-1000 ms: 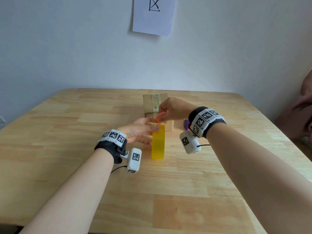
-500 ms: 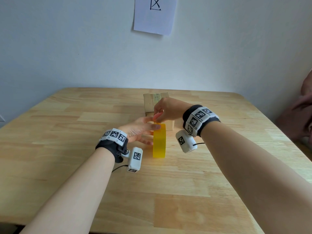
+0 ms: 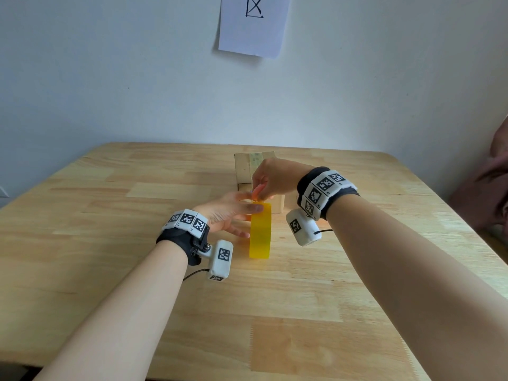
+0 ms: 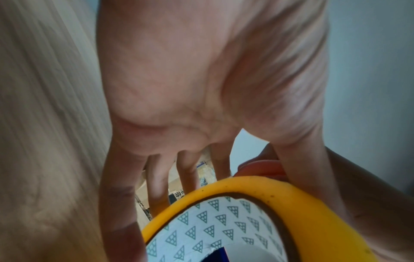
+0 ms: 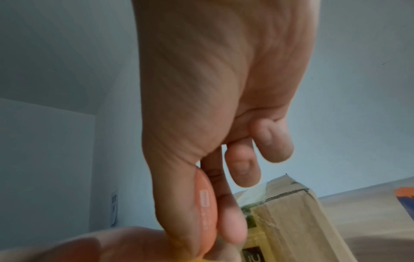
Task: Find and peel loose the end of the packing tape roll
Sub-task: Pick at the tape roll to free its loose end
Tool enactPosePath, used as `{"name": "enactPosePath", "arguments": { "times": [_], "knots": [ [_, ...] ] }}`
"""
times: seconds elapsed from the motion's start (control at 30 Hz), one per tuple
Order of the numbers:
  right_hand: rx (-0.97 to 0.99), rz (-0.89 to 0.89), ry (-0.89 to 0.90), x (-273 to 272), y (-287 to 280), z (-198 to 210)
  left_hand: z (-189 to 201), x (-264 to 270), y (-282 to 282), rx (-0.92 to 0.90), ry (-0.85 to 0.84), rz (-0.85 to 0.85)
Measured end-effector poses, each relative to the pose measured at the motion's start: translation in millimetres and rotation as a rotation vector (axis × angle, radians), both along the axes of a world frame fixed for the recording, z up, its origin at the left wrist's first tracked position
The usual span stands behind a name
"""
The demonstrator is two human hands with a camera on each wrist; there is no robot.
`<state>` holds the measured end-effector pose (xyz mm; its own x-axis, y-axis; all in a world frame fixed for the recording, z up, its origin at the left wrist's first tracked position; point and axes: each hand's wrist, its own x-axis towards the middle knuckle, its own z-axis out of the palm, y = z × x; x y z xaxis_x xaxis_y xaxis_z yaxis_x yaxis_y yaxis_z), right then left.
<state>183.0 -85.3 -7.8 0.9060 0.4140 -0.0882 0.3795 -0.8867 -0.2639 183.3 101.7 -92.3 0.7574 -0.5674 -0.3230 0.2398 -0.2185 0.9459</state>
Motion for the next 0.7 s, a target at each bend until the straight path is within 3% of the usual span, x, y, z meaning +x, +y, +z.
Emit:
{"name": "enactPosePath", "arguments": {
  "times": [0.7],
  "knots": [
    [0.202, -0.031, -0.019, -16, -19, 5, 3, -5, 0, -0.002, 0.014, 0.034]
  ]
}}
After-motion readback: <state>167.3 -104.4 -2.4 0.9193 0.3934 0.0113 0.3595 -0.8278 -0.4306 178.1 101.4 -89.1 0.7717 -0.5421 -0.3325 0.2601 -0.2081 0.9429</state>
